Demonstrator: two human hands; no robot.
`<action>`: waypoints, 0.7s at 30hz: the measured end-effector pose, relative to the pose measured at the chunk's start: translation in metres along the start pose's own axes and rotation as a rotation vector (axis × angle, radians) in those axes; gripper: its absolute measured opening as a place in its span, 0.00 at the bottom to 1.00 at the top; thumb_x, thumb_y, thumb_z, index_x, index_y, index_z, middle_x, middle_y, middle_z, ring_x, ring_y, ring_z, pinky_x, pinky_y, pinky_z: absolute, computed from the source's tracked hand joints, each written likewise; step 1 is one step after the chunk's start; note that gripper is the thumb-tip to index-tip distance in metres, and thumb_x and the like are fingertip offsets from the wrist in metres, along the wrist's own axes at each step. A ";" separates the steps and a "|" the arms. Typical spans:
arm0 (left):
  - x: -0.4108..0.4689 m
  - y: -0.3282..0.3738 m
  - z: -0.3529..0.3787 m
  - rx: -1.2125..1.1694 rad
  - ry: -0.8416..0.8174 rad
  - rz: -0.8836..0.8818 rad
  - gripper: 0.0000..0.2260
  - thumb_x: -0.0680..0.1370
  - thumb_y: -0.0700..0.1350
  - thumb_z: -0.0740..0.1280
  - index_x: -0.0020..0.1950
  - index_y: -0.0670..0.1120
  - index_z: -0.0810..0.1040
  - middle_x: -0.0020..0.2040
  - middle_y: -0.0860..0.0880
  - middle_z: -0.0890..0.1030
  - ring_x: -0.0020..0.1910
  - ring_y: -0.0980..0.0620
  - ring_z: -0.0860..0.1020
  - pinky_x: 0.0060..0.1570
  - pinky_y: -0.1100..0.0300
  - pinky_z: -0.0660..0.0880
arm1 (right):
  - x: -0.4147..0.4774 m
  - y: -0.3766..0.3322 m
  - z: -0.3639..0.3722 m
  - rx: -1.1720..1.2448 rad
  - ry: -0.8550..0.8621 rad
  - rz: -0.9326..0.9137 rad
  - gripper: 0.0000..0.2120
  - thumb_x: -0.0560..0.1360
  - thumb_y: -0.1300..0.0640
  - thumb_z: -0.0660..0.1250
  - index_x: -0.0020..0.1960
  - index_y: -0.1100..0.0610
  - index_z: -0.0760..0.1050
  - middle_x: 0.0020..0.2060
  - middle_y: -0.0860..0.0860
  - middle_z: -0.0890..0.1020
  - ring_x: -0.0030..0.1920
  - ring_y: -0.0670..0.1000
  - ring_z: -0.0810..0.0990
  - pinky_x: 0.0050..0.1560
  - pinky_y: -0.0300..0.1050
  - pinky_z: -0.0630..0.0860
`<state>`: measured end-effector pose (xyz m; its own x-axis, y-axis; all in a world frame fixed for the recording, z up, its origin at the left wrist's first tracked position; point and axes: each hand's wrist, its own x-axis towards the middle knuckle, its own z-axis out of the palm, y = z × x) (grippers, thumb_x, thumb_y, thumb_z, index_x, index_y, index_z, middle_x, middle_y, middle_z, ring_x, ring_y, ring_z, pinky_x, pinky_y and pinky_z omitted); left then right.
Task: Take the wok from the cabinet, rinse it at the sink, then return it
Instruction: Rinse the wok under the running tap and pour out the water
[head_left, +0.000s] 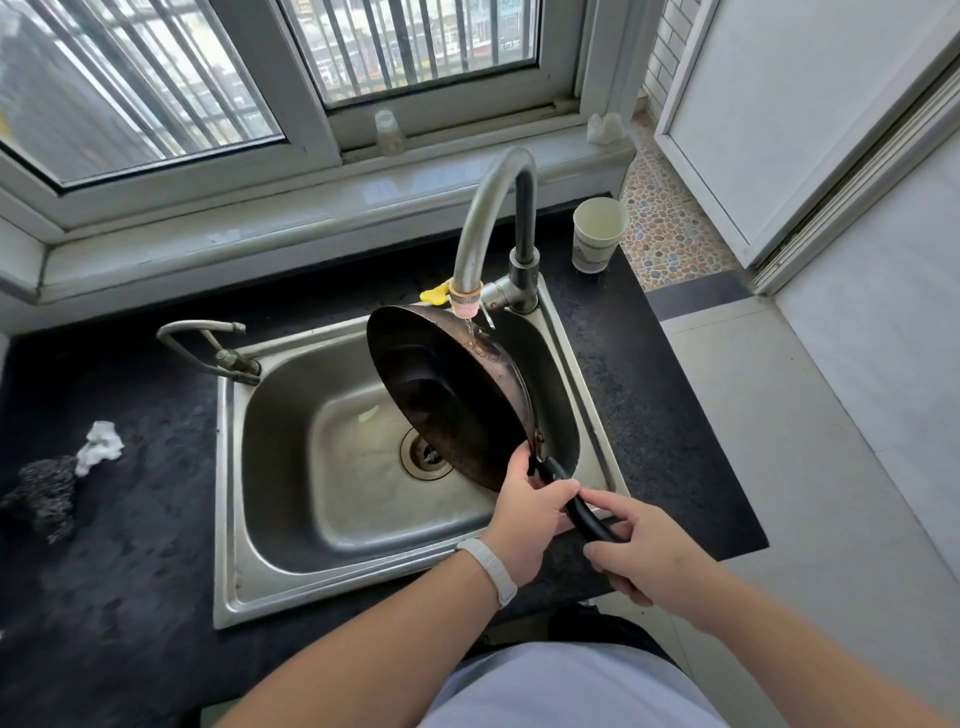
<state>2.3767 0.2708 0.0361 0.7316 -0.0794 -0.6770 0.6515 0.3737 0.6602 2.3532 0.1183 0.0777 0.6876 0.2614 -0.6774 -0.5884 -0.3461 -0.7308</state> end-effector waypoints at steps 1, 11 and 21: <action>0.000 0.001 0.000 -0.004 0.002 -0.004 0.29 0.75 0.34 0.67 0.73 0.55 0.67 0.56 0.43 0.76 0.52 0.45 0.80 0.47 0.50 0.83 | 0.000 -0.002 0.001 0.007 -0.004 -0.001 0.32 0.75 0.68 0.67 0.72 0.43 0.71 0.28 0.53 0.78 0.24 0.52 0.70 0.21 0.40 0.66; -0.006 0.004 -0.007 -0.021 0.045 0.024 0.30 0.76 0.33 0.68 0.74 0.53 0.65 0.56 0.40 0.74 0.51 0.43 0.80 0.46 0.48 0.83 | 0.001 -0.012 0.005 -0.011 -0.045 0.018 0.32 0.75 0.69 0.66 0.72 0.42 0.70 0.30 0.53 0.79 0.24 0.50 0.71 0.22 0.41 0.66; -0.009 0.009 -0.016 -0.065 0.082 -0.004 0.22 0.76 0.29 0.66 0.67 0.45 0.66 0.52 0.39 0.73 0.46 0.42 0.79 0.43 0.47 0.82 | 0.005 -0.009 0.014 -0.282 0.006 -0.086 0.30 0.74 0.60 0.69 0.70 0.36 0.69 0.40 0.52 0.85 0.28 0.45 0.76 0.31 0.40 0.77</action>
<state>2.3729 0.2899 0.0430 0.7082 -0.0062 -0.7060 0.6384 0.4325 0.6366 2.3561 0.1351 0.0802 0.7324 0.2956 -0.6133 -0.3870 -0.5604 -0.7323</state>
